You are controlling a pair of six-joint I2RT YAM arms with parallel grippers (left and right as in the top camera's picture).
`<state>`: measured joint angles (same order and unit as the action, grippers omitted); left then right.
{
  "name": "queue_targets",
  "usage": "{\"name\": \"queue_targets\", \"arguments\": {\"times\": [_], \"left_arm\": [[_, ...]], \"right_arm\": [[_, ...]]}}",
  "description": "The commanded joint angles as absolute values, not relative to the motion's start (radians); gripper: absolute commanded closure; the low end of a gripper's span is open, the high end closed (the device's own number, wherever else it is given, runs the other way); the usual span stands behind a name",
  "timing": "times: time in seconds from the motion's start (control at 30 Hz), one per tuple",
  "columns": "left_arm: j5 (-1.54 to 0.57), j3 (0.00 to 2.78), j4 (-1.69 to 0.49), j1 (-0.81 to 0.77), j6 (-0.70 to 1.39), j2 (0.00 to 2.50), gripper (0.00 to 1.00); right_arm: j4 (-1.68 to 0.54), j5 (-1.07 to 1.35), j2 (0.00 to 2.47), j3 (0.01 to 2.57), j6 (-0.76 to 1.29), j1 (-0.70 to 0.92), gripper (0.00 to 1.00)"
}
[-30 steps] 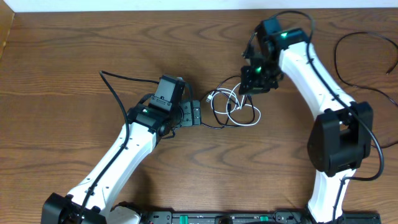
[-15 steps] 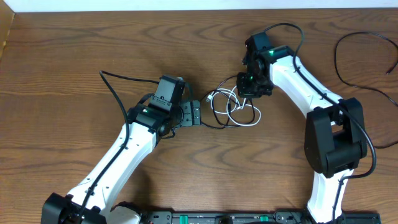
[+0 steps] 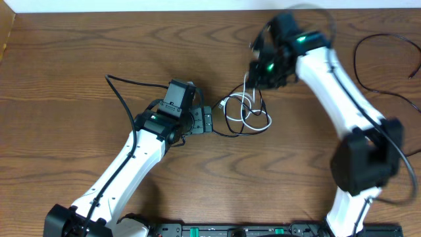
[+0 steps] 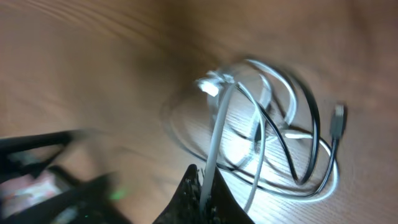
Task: Untangle cables
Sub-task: 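Grasp the white cable with the right gripper and pull it to the upper right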
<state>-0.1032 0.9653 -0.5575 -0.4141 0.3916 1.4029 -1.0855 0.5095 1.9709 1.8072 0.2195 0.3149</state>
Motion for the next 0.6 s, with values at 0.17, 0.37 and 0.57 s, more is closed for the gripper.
{"name": "queue_targets", "arguments": {"times": [0.17, 0.37, 0.57], "left_arm": [[-0.105, 0.961, -0.559, -0.41, 0.386, 1.403, 0.07], [-0.105, 0.961, -0.557, -0.41, 0.386, 1.403, 0.07], [-0.105, 0.961, -0.553, -0.41, 0.386, 1.403, 0.07]], "right_arm": [[-1.047, 0.537, 1.65, 1.969, 0.247, 0.274, 0.99], [-0.89, 0.533, 1.538, 1.969, 0.357, 0.266, 0.99], [-0.662, 0.497, 1.467, 1.97, 0.458, 0.236, 0.99]]}}
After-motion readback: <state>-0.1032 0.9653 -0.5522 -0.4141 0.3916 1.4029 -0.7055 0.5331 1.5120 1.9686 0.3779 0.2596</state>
